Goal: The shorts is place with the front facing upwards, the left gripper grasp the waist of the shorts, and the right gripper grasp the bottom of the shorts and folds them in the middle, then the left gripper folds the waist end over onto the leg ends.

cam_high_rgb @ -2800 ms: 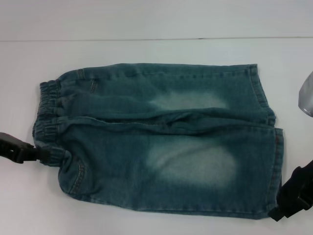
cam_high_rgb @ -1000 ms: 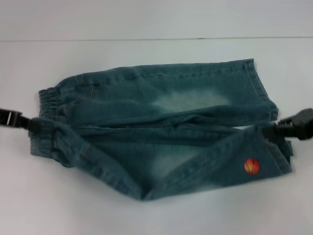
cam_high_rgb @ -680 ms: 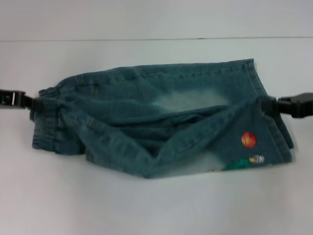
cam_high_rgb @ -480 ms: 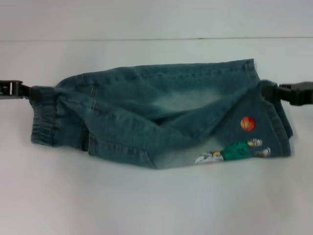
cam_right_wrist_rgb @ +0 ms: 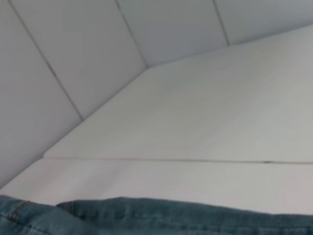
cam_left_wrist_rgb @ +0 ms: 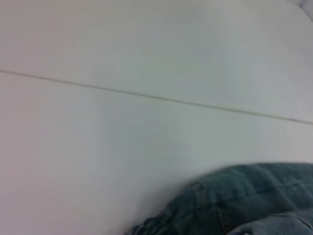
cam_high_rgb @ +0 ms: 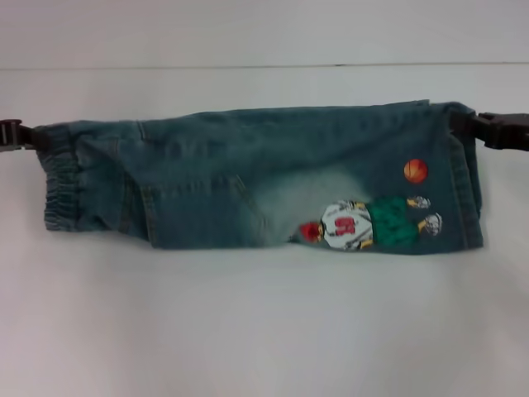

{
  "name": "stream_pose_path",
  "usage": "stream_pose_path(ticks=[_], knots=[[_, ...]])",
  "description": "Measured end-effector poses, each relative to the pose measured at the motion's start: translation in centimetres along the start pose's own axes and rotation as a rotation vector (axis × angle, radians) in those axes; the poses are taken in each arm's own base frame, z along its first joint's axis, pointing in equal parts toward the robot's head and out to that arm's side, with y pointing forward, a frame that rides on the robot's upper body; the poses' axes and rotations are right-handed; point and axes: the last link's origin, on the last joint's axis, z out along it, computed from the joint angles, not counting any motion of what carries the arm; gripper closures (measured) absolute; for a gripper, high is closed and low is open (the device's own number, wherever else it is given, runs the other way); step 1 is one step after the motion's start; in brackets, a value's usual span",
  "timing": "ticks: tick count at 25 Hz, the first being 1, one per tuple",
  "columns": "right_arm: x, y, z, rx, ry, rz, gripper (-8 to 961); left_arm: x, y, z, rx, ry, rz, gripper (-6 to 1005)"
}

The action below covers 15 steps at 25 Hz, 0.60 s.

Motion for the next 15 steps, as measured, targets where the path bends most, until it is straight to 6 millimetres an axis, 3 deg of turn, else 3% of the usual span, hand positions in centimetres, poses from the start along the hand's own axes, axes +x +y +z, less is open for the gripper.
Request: stream_pose_path(ticks=[8, 15], knots=[[0.1, -0.3, 1.5, 0.070, -0.020, -0.005, 917, -0.5, -1.2, 0.1, 0.050, 0.039, -0.021, 926], [-1.4, -0.3, 3.0, 0.105, -0.033, -0.036, 917, -0.2, -1.0, 0.9, 0.061, 0.061, -0.015, 924]])
